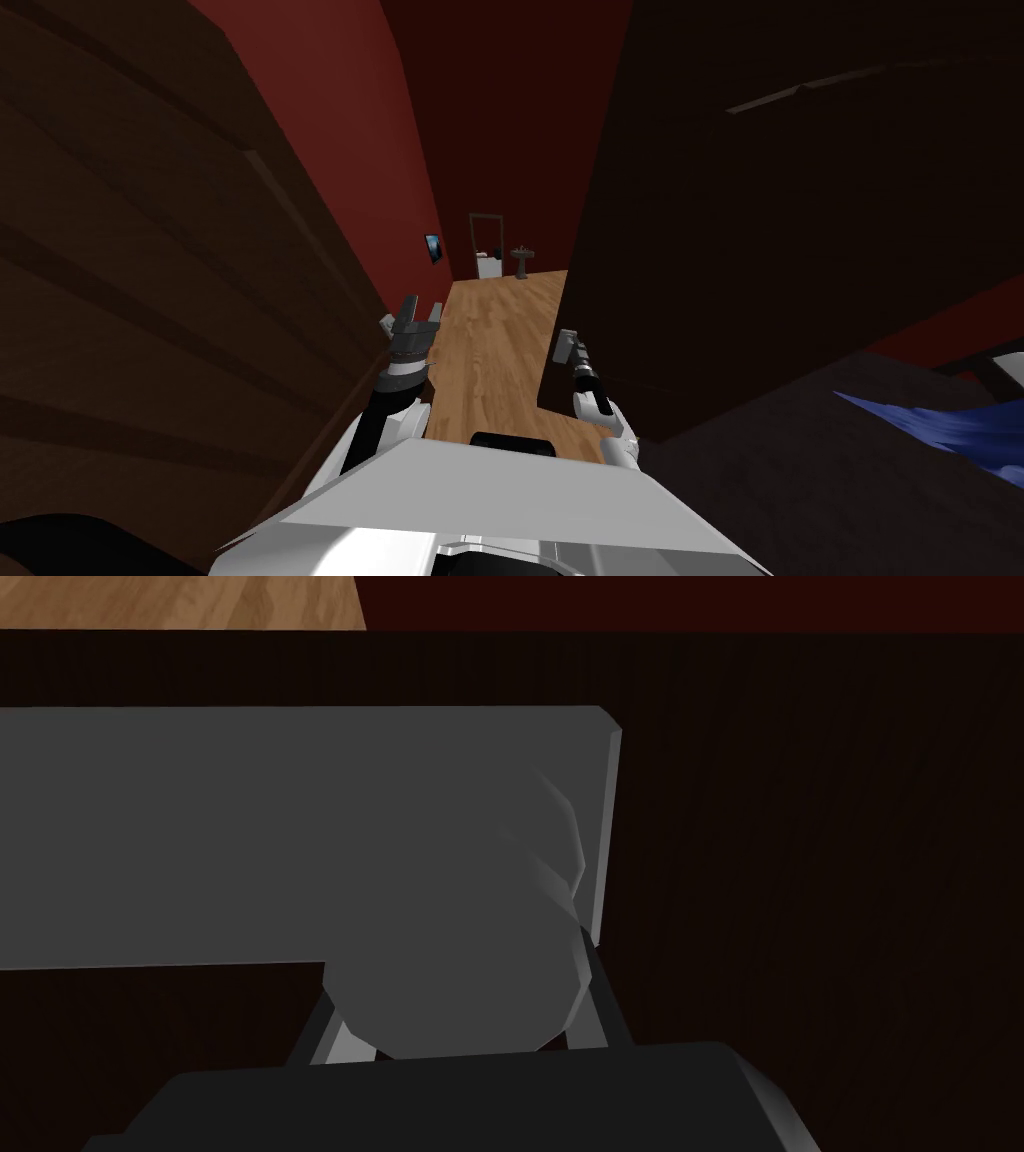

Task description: Push the door open

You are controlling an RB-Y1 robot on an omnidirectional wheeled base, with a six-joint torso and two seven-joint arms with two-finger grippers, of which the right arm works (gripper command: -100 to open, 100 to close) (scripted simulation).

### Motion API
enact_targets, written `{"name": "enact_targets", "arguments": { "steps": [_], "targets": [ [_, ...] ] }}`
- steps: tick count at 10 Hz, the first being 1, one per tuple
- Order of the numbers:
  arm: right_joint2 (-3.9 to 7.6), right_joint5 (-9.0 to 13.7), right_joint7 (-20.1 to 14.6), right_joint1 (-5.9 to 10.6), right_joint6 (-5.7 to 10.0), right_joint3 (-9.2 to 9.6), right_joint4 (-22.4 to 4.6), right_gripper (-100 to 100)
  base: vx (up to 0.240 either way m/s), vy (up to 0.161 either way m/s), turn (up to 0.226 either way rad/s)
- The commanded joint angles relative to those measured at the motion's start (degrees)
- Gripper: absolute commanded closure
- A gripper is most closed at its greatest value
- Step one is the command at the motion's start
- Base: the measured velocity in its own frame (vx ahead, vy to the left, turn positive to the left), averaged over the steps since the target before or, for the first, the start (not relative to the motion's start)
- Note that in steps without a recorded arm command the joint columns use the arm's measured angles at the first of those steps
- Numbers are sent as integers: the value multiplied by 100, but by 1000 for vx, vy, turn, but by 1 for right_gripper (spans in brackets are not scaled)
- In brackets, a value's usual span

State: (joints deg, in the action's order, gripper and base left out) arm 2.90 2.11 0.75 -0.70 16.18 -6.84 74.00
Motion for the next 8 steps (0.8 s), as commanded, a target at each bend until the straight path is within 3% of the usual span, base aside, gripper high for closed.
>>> {"name": "enact_targets", "arguments": {
  "steps": [1, 3, 5, 8],
  "targets": [
    [-82, 14, 25, 41, -6, -114, 8, 100, 152, 115, -97],
    [-175, 30, 50, 74, -15, -239, -24, 100, 161, 102, -85],
    [-59, 45, 66, 53, -6, -358, -38, 100, 106, 41, -55],
    [-16, 74, 96, 82, -4, -534, -64, 100, 184, 49, -62]
  ]
}}
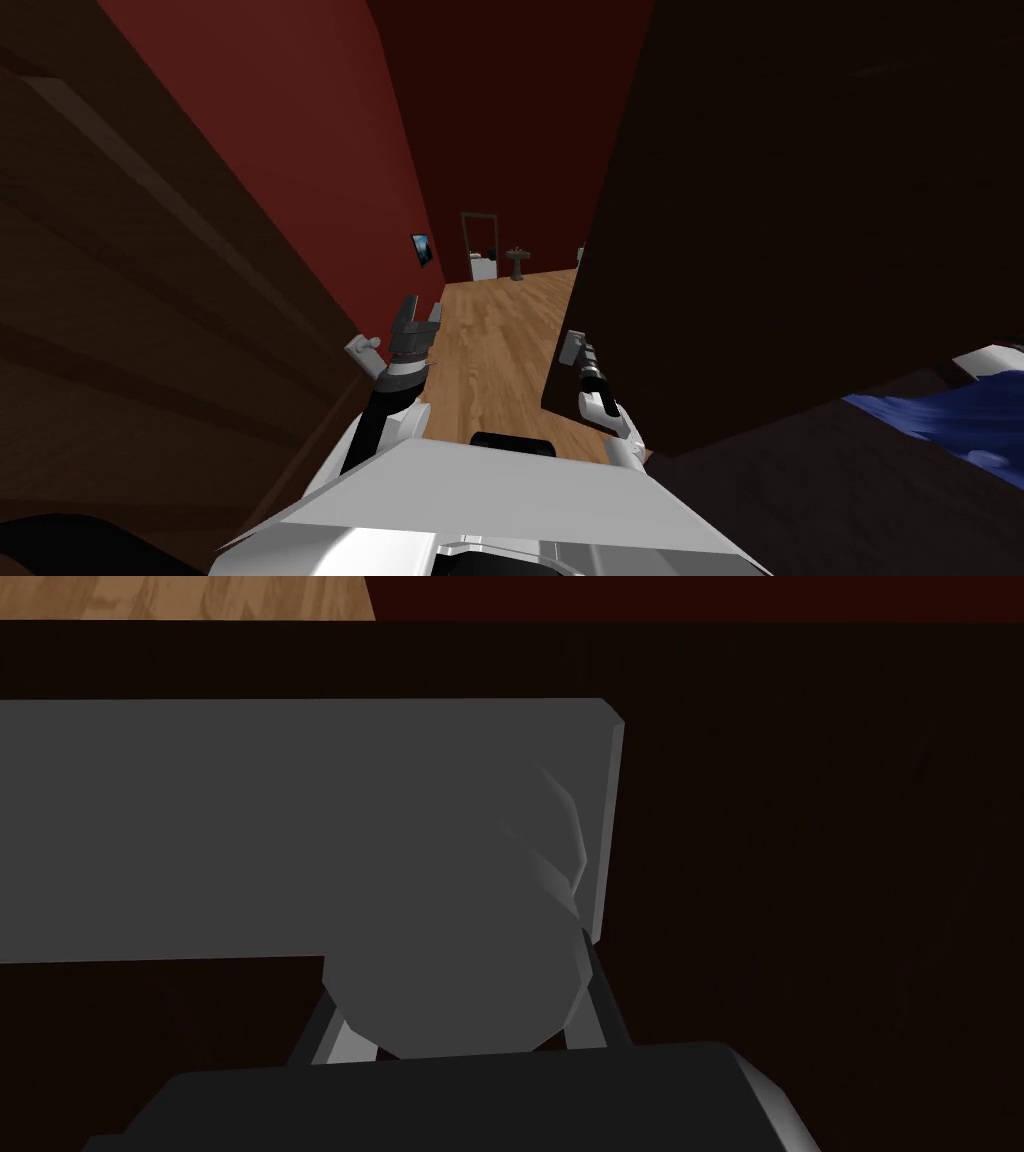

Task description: Push the door open

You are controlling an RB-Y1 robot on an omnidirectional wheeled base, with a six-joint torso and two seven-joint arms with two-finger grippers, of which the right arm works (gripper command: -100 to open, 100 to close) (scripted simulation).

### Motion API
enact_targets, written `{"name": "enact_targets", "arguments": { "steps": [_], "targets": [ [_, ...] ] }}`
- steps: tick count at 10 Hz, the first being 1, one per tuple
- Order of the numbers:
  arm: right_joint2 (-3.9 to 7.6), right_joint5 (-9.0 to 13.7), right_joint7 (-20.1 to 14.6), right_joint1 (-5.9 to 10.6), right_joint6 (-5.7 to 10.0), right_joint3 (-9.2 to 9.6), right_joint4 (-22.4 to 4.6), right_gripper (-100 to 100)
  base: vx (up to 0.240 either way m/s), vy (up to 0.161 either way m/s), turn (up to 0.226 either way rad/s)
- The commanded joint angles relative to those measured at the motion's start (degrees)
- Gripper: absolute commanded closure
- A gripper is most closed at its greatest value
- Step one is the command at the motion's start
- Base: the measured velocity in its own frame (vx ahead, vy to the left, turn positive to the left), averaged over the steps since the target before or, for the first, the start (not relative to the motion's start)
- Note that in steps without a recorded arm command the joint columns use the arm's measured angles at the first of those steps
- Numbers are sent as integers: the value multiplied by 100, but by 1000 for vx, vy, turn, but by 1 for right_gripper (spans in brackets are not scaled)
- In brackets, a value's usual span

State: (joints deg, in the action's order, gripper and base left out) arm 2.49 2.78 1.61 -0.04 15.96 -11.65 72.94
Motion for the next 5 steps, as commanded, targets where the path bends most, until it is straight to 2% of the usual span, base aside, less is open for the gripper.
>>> {"name": "enact_targets", "arguments": {
  "steps": [1, 5],
  "targets": [
    [28, 12, 16, 23, 17, -87, 37, 100, 158, 79, -39],
    [-19, 57, 62, 68, 19, -356, -4, 100, 206, 86, -79]
  ]
}}
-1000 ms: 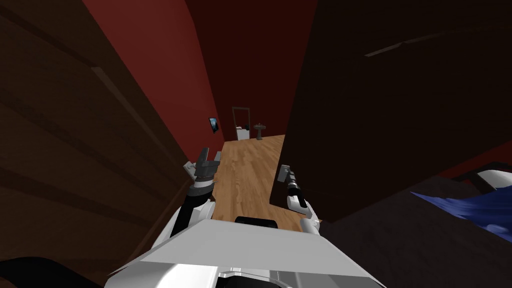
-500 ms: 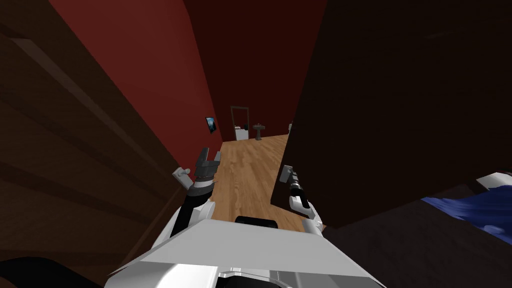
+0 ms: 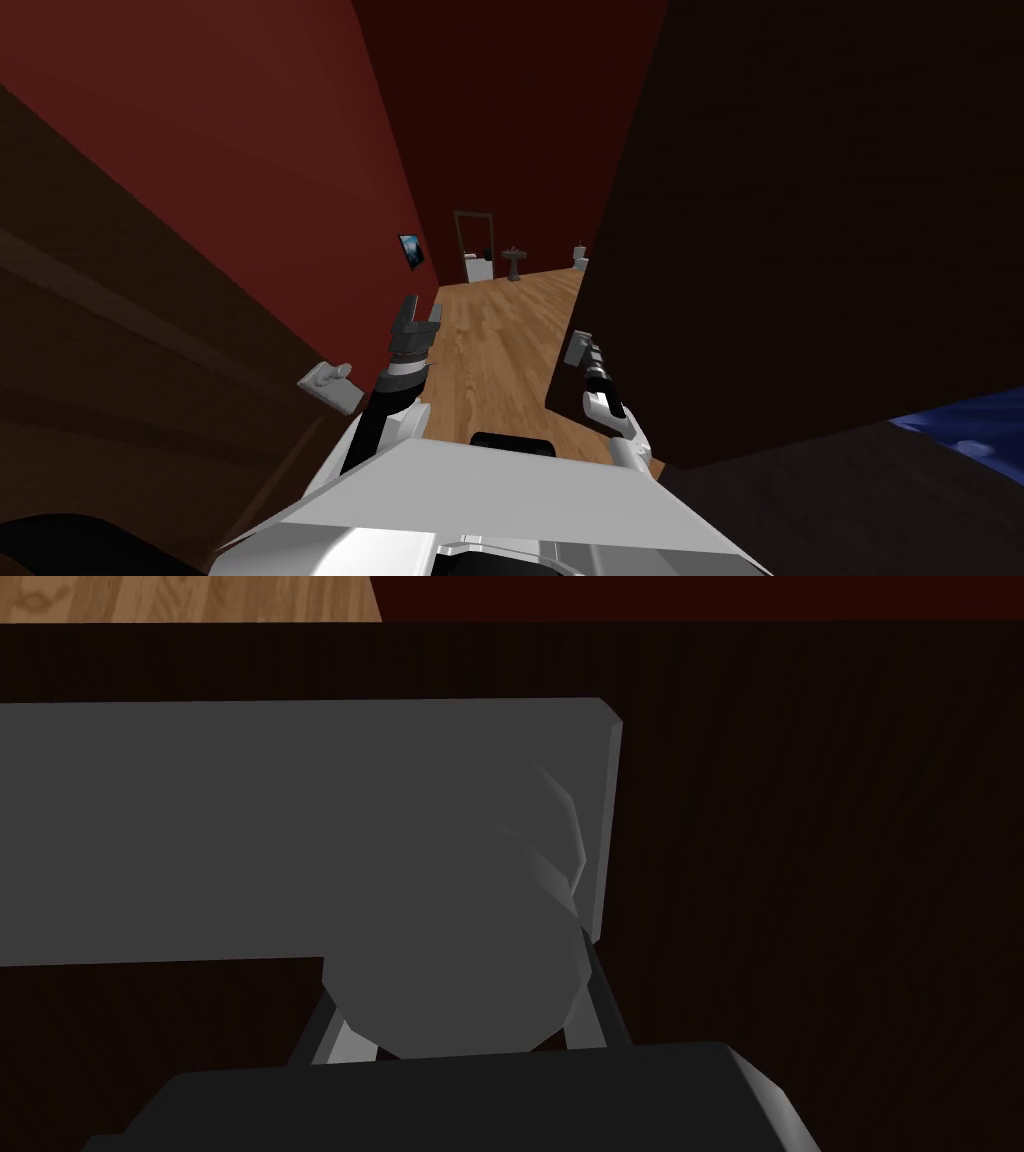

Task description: Push the door open

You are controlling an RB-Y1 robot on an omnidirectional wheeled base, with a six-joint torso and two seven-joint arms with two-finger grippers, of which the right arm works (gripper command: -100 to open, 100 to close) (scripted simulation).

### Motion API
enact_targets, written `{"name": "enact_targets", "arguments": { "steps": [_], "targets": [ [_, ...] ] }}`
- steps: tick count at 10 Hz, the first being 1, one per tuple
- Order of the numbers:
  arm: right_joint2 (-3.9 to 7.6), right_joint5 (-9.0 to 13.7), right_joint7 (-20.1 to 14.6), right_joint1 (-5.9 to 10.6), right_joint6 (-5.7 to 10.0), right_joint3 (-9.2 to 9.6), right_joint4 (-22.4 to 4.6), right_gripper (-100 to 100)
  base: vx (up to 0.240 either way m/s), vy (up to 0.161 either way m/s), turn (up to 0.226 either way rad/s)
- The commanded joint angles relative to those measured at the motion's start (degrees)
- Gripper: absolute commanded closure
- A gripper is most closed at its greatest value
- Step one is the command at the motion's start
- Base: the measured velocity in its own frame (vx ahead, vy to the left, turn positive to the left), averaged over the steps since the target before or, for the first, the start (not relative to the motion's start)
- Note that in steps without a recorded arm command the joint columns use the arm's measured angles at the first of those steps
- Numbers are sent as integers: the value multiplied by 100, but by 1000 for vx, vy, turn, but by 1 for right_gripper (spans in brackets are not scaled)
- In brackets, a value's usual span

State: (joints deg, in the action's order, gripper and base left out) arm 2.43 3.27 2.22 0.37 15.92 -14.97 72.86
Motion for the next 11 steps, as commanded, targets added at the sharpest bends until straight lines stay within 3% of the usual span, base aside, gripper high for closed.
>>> {"name": "enact_targets", "arguments": {
  "steps": [1, 3, 5, 11],
  "targets": [
    [-39, 17, 10, 36, 24, -80, -4, 100, 166, 82, -75],
    [-108, 35, 28, 54, 25, -185, -20, 100, 168, 76, -74],
    [-5, 52, 44, 15, 25, -317, -3, 100, 93, 17, -50],
    [3, 112, 110, -22, 18, -673, 49, 100, 199, 48, -50]
  ]
}}
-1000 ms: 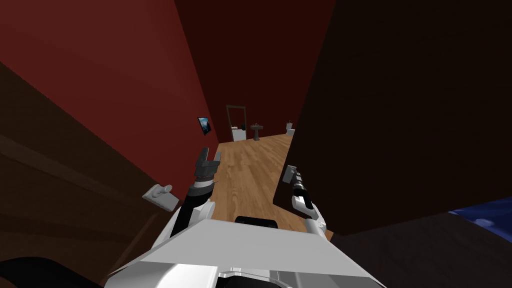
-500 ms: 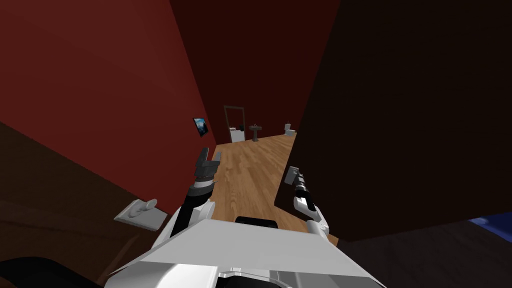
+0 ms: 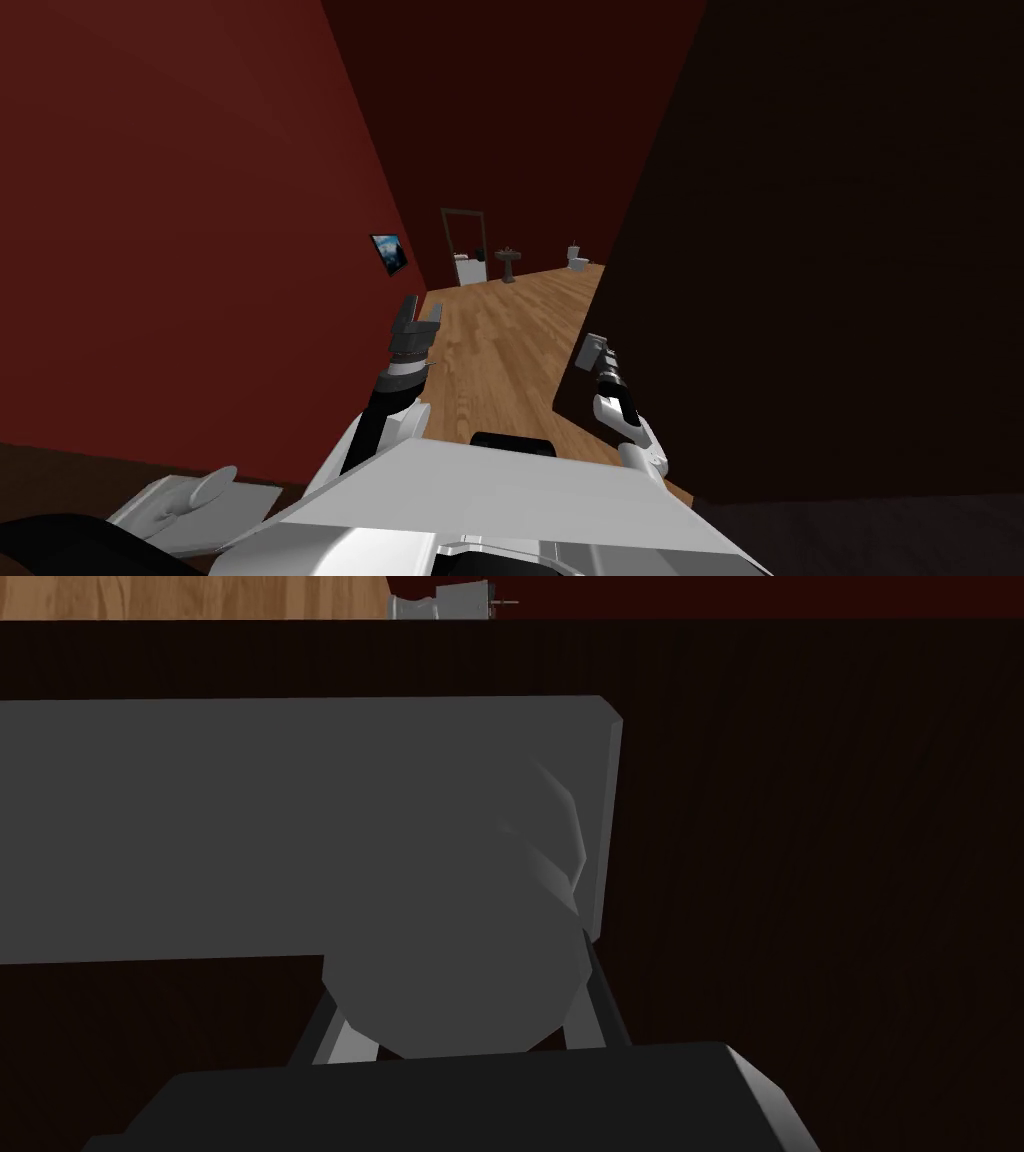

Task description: Push the door open

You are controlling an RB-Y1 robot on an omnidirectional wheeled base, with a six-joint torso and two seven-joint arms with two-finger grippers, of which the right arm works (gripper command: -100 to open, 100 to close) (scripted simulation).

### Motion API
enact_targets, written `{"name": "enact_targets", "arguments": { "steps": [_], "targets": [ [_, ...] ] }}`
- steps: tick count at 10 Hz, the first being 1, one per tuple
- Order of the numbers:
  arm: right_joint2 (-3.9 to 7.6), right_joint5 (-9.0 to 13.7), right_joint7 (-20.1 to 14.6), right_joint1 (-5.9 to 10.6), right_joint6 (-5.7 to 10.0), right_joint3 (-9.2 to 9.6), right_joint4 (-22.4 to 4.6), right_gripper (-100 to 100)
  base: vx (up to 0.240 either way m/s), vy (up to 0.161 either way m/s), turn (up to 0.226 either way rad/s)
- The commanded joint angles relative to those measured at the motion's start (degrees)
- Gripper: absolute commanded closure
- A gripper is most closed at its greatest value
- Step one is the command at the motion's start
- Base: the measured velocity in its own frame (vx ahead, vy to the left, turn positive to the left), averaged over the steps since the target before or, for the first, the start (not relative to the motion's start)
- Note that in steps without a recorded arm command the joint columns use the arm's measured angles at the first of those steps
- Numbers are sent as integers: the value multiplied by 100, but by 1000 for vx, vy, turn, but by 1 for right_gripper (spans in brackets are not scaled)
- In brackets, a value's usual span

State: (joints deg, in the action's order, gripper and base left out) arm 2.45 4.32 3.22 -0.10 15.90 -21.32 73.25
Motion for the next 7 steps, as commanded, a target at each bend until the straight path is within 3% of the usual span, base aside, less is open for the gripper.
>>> {"name": "enact_targets", "arguments": {
  "steps": [1, 5, 6, 7],
  "targets": [
    [-19, 19, 22, 17, 19, -107, 20, 100, 183, 39, -62],
    [-133, 54, 60, -5, 15, -313, 50, 100, 190, 33, -48],
    [-89, 53, 54, -33, 14, -316, 21, 100, 73, 13, -42],
    [-37, 74, 71, -48, 17, -432, 57, 100, 126, -16, -37]
  ]
}}
